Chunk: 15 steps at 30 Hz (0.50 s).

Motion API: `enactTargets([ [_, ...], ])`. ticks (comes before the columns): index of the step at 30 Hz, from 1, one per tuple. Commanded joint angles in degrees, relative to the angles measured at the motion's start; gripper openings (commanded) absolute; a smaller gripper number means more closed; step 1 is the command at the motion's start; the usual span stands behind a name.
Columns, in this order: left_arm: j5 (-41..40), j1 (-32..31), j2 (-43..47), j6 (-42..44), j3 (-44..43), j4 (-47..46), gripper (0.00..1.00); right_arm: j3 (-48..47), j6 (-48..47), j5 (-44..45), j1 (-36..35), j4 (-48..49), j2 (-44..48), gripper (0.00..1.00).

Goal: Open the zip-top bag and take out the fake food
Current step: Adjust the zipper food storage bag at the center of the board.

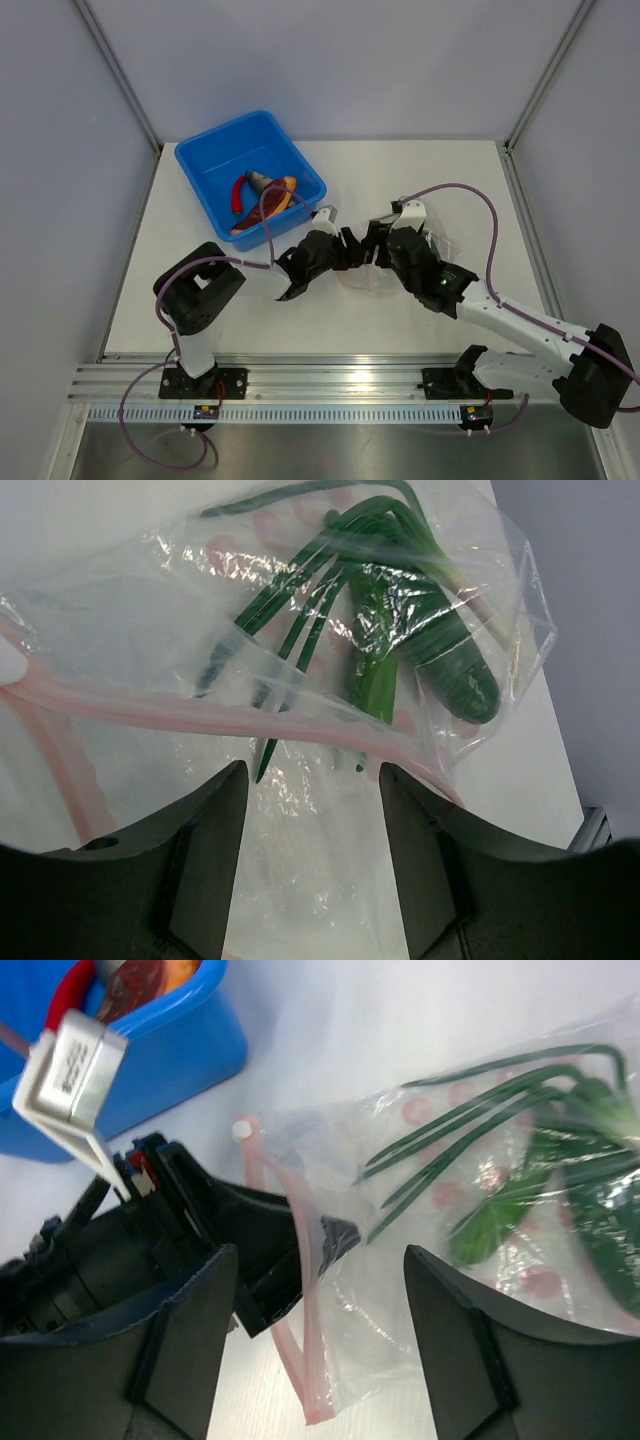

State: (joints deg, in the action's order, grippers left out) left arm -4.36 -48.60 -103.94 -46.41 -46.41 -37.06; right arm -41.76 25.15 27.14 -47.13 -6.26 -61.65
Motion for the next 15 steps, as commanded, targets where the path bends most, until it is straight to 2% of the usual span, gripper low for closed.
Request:
enactTargets([
  [1,2.0,0.9,-0.7,-2.1,-0.5,-3.5,0.58,-8.8,0.1,11.3,0.1,-8.7,-3.0,0.78],
  [4,1.9,1.1,-0.5,-3.2,1.1,-4.4,0.59,-14.7,1.1,13.2,3.7,-13.8,-6.1,0.78],
  [9,1.5,1.5,0.2,-4.0,2.9,-4.4,0.60,-13.0,4.8,-0.9,17.1,-10.3,-5.4,0.80],
  [15,2.4,2.2,1.4,-3.4,3.1,-2.7,0.61,-18.4,5.1,3.6,24.2,-16.0,-13.6,0.86],
])
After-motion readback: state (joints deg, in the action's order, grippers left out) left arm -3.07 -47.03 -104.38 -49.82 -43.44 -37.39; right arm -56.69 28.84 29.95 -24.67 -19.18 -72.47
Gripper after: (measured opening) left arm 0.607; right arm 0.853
